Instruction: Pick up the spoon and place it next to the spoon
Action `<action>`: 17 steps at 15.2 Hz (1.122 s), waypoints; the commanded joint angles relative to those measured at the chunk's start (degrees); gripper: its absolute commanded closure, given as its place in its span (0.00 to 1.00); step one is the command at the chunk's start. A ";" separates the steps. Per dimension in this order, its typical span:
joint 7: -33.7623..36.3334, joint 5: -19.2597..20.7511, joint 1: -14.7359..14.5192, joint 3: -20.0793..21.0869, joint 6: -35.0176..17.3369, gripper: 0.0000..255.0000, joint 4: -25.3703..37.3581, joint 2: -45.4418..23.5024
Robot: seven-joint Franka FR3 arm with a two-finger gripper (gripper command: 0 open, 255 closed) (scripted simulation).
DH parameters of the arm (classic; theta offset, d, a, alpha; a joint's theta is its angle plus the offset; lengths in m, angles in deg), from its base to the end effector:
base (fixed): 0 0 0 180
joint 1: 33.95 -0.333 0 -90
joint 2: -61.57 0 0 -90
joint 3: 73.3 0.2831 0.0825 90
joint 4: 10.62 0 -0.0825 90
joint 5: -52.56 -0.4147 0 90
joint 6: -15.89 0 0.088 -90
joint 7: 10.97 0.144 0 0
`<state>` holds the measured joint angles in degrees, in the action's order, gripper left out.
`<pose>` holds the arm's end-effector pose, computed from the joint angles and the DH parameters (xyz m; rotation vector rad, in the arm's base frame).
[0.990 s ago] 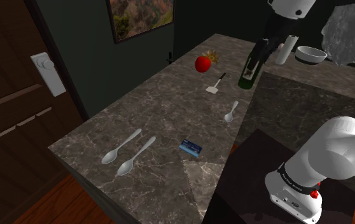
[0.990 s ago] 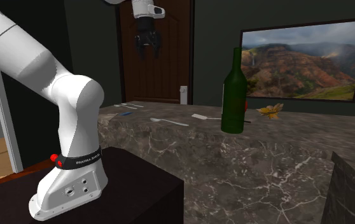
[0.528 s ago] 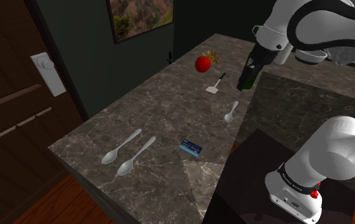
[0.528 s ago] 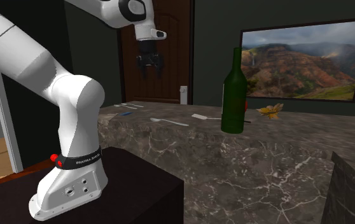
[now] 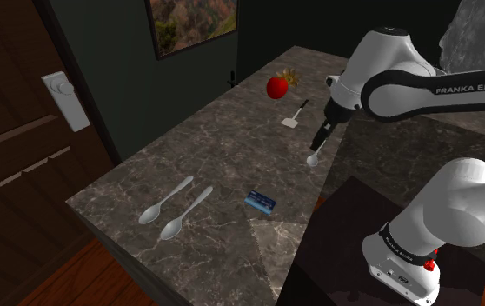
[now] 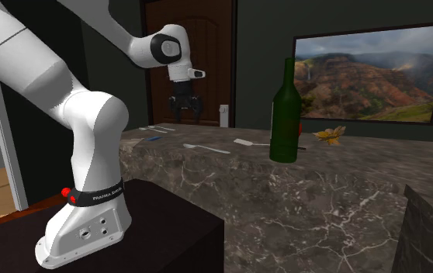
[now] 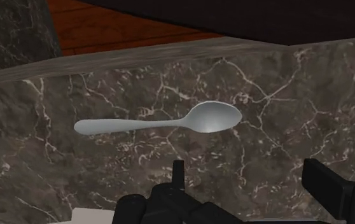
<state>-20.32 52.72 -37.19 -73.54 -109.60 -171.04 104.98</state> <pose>0.3801 0.0201 0.3511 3.1069 0.3399 0.2314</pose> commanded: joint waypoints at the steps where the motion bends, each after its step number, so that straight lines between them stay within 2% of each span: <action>1: -1.78 0.56 -0.07 -0.70 -5.50 0.00 -2.15 -2.91; 3: -3.13 0.96 -0.32 -1.11 -11.18 0.00 -4.27 -6.23; 11: -3.27 1.07 -0.38 -1.28 -20.66 0.00 -6.45 -13.50; 17: -3.27 1.07 -0.38 -1.28 -20.66 0.00 -6.45 -13.50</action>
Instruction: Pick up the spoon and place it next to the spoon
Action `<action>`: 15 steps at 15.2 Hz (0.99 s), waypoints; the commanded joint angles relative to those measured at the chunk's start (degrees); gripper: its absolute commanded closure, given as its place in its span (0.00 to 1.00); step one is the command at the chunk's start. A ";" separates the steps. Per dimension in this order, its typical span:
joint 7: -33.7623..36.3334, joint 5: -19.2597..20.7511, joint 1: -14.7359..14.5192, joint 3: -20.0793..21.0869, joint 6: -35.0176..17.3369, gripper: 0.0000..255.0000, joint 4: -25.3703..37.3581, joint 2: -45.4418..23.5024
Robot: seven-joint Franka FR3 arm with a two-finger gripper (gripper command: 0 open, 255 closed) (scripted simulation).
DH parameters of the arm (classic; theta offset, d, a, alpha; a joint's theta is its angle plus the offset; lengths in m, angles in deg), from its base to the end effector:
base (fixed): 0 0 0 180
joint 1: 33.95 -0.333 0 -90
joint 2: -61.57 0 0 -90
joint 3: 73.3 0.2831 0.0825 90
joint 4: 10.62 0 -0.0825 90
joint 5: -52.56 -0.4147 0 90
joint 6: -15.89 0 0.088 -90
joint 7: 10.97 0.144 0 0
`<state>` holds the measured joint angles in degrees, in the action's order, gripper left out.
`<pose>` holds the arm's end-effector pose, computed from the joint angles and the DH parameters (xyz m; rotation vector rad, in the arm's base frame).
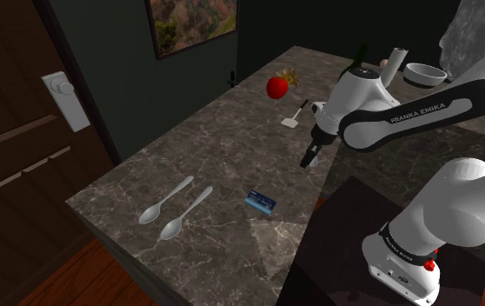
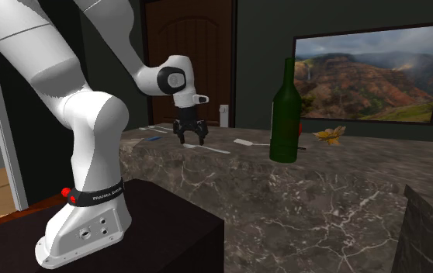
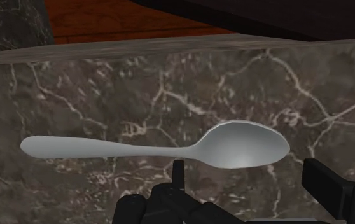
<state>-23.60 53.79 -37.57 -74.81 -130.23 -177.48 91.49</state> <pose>0.3832 0.0165 0.2447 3.0873 0.4297 0.2491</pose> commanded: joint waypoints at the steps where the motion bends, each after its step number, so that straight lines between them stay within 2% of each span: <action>1: 0.00 0.00 0.00 0.00 -0.03 0.00 0.00 -0.02; 2: 0.00 0.00 0.00 0.00 -0.01 0.00 0.00 -0.01; 3: 0.00 0.00 0.00 0.00 -0.01 1.00 0.00 -0.01; 12: 0.00 0.00 0.00 0.00 -0.01 1.00 0.00 -0.01; 15: 0.00 -0.03 0.00 0.04 3.39 1.00 1.07 2.33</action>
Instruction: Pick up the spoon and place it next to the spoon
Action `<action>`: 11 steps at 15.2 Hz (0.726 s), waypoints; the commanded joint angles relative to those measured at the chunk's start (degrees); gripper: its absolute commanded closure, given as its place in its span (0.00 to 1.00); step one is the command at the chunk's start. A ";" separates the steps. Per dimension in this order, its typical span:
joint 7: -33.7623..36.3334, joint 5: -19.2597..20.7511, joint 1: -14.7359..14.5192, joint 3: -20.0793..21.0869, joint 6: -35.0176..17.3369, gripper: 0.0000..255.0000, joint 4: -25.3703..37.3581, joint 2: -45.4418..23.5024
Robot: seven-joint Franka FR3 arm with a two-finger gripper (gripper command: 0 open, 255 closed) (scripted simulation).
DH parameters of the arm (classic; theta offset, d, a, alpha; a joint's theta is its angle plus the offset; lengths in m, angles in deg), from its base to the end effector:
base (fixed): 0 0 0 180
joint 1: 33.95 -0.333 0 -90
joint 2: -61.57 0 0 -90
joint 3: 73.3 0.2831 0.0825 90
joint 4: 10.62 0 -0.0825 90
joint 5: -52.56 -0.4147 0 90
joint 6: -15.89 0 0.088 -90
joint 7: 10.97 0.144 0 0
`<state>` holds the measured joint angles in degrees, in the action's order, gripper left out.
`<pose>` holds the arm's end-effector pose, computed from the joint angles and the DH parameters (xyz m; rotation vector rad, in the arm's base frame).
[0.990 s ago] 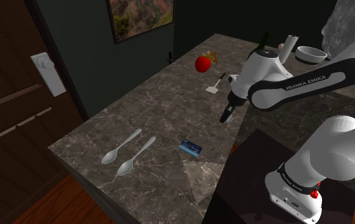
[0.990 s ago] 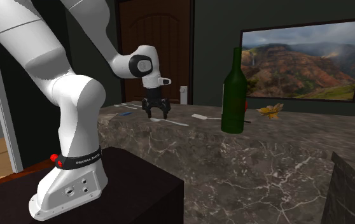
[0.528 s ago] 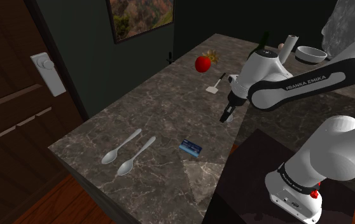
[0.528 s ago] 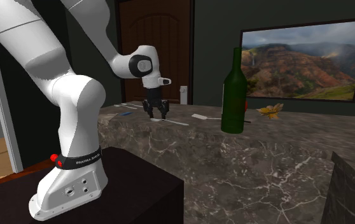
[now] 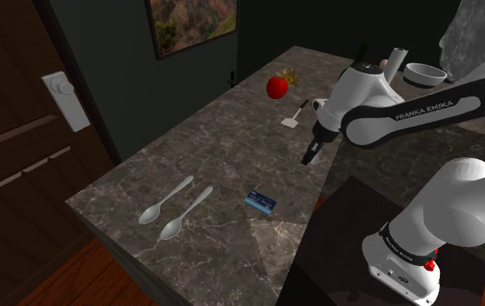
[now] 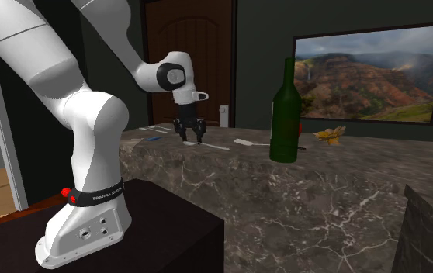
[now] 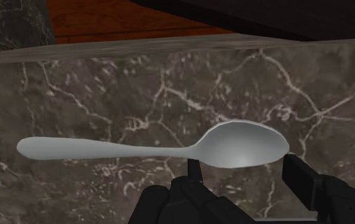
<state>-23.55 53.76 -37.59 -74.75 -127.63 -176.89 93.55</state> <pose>0.3841 0.0169 0.2582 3.0872 0.4294 0.2505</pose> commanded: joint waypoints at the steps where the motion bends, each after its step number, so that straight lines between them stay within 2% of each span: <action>1: -0.05 -0.01 0.02 -0.02 1.91 1.00 0.87 0.99; 11: -0.07 -0.11 -0.02 0.11 12.32 1.00 5.59 6.68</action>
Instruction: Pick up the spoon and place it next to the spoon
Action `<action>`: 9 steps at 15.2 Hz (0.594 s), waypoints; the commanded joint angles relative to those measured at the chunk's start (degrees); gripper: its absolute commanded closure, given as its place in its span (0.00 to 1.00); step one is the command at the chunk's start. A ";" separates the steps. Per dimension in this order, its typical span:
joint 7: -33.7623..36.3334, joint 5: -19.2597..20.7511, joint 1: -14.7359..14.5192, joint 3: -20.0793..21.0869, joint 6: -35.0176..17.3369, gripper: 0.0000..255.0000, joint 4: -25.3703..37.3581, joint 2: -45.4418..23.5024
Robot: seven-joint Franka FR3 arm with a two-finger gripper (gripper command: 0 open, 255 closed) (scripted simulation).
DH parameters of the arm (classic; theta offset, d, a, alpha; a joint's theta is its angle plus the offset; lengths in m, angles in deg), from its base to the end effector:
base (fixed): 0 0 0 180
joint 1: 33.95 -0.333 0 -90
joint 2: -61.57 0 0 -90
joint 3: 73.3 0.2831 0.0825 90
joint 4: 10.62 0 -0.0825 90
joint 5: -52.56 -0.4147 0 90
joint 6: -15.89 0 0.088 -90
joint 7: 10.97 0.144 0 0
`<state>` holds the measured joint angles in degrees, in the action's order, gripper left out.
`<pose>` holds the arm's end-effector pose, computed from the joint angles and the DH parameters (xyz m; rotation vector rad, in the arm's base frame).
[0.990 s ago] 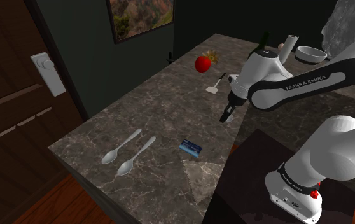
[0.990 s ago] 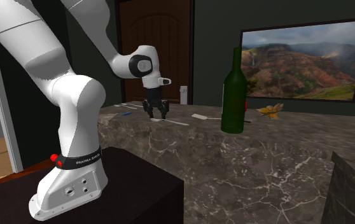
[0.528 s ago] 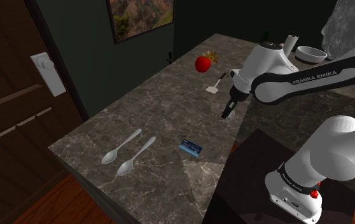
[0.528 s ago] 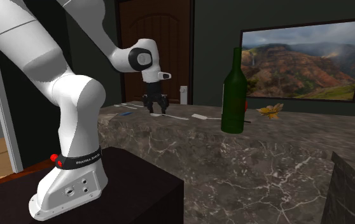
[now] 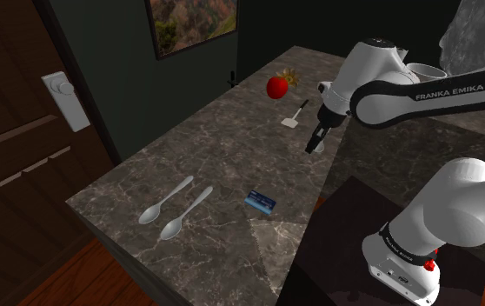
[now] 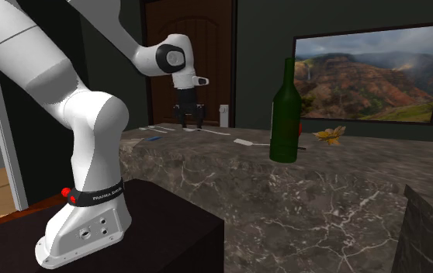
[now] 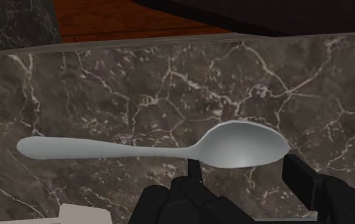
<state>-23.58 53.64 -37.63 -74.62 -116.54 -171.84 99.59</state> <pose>0.3924 0.0174 0.3207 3.0871 0.4297 0.2505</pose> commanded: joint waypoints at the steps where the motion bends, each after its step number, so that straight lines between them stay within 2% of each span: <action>1: -0.04 0.00 0.02 -0.01 2.19 1.00 1.08 1.07; 3: -0.05 -0.02 0.01 0.01 3.48 1.00 1.84 1.60; 9: 9.24 -3.57 -4.61 7.82 2.15 1.00 5.48 -3.38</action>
<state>-15.70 50.51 -41.66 -67.87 -114.54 -167.17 96.86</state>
